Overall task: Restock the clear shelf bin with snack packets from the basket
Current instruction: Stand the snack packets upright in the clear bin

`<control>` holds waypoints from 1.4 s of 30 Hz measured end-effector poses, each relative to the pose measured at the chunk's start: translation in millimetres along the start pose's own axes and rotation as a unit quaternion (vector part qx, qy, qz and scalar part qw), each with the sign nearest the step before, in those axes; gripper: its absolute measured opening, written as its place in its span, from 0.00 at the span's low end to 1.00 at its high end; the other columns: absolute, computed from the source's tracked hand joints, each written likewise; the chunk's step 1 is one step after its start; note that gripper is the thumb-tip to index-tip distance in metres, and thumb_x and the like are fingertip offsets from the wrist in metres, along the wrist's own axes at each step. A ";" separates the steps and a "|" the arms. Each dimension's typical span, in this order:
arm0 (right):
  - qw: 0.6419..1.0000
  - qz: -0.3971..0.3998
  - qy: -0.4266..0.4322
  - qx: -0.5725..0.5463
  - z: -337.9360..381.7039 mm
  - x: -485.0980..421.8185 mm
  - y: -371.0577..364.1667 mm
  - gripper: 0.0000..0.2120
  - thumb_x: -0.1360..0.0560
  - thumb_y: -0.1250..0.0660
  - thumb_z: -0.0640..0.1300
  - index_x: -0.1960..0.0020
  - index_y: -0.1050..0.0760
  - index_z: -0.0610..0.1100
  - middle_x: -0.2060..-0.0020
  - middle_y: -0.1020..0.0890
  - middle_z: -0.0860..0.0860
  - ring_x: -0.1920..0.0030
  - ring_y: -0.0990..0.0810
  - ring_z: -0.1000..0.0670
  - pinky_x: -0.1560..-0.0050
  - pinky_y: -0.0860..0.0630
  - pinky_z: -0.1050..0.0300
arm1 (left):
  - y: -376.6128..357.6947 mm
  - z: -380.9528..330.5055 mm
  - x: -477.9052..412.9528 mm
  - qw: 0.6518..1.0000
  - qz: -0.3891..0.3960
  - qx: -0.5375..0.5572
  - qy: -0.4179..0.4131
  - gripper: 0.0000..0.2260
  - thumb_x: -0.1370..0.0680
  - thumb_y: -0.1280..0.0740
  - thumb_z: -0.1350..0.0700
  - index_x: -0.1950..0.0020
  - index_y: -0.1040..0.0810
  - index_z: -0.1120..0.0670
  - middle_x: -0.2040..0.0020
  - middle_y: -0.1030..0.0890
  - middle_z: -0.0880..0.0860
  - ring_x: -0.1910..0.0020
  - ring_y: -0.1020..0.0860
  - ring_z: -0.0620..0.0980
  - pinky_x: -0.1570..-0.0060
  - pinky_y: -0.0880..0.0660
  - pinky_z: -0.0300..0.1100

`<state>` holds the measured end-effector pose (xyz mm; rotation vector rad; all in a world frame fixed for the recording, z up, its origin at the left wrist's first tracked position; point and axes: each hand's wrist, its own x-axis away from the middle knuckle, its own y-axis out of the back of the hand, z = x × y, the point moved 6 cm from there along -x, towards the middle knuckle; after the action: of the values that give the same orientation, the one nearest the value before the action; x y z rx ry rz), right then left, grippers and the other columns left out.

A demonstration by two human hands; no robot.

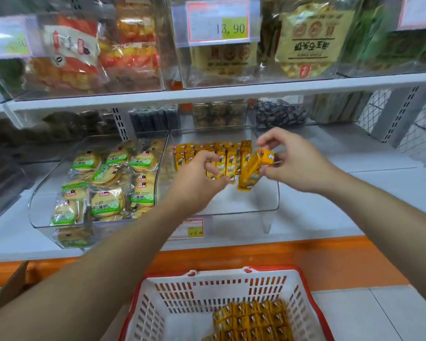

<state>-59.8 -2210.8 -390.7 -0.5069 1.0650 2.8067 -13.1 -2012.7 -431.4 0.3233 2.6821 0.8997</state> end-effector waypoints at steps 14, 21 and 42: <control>0.959 0.122 0.021 0.256 -59.9 -131.0 -40.8 0.19 0.31 0.22 0.43 0.42 0.21 0.52 0.52 0.23 0.55 0.50 0.22 0.51 0.48 0.24 0.56 | -61.9 40.3 -148.2 0.925 -0.028 -0.338 -0.173 0.25 0.30 0.24 0.44 0.34 0.22 0.41 0.34 0.29 0.52 0.29 0.35 0.57 0.32 0.38 0.52; 0.912 0.149 0.001 0.382 -66.6 -151.9 -54.0 0.23 0.33 0.22 0.48 0.39 0.21 0.54 0.50 0.26 0.56 0.46 0.23 0.47 0.48 0.24 0.54 | -58.5 54.6 -147.3 0.951 -0.077 -0.276 -0.118 0.17 0.29 0.25 0.51 0.41 0.20 0.41 0.34 0.27 0.48 0.32 0.30 0.53 0.35 0.34 0.48; 0.875 0.110 -0.001 0.471 -34.5 -126.4 -45.5 0.23 0.32 0.27 0.64 0.43 0.22 0.51 0.46 0.20 0.48 0.47 0.21 0.43 0.48 0.21 0.50 | -20.4 21.5 -124.6 0.979 0.030 -0.197 -0.049 0.20 0.22 0.30 0.48 0.31 0.24 0.47 0.37 0.20 0.52 0.46 0.22 0.50 0.43 0.22 0.47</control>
<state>77.7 -2196.0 -400.5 -0.2577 2.3492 2.0076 107.9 -2054.2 -435.0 0.3469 2.3447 1.3644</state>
